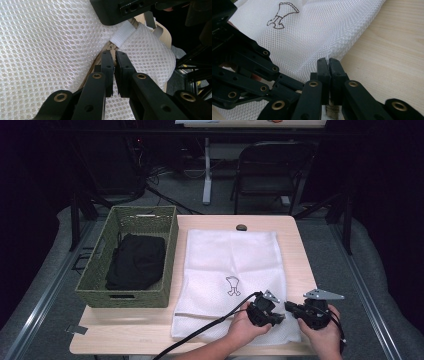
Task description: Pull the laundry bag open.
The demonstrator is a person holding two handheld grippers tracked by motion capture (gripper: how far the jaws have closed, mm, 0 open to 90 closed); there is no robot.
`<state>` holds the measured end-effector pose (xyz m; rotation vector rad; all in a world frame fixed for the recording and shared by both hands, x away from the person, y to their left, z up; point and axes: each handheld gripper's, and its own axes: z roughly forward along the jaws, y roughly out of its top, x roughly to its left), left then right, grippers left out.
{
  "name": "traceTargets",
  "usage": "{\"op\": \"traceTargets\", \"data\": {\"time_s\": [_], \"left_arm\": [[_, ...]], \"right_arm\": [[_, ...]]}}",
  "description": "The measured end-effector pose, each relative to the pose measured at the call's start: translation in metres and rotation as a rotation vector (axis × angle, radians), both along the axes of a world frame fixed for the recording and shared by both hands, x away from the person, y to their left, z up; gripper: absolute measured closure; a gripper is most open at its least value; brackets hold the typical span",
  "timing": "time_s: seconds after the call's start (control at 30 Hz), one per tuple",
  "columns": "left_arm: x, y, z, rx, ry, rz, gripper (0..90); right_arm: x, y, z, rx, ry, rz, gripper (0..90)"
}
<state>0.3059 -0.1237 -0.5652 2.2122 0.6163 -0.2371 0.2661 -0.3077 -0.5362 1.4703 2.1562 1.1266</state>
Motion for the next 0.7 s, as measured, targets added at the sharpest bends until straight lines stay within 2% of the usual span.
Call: {"op": "traceTargets", "data": {"time_s": [0.13, 0.3, 0.5, 0.7], "left_arm": [[0.0001, -0.0008, 0.0007, 0.008, 0.002, 0.008, 85.4], [0.0008, -0.0017, 0.0011, -0.007, 0.007, 0.007, 83.7], [0.0010, -0.0012, 0.0007, -0.007, 0.005, 0.005, 86.2], [0.0001, -0.0010, -0.0005, -0.012, 0.000, -0.001, 87.3]], "right_arm": [[0.0001, 0.0002, 0.0000, -0.003, -0.001, 0.001, 88.3], [0.0002, 0.0008, 0.0001, 0.000, -0.002, 0.002, 88.3], [0.0001, -0.0002, -0.0003, 0.005, 0.000, 0.001, 88.1], [0.0002, -0.0039, -0.0027, 0.028, 0.009, -0.013, 83.5]]}}
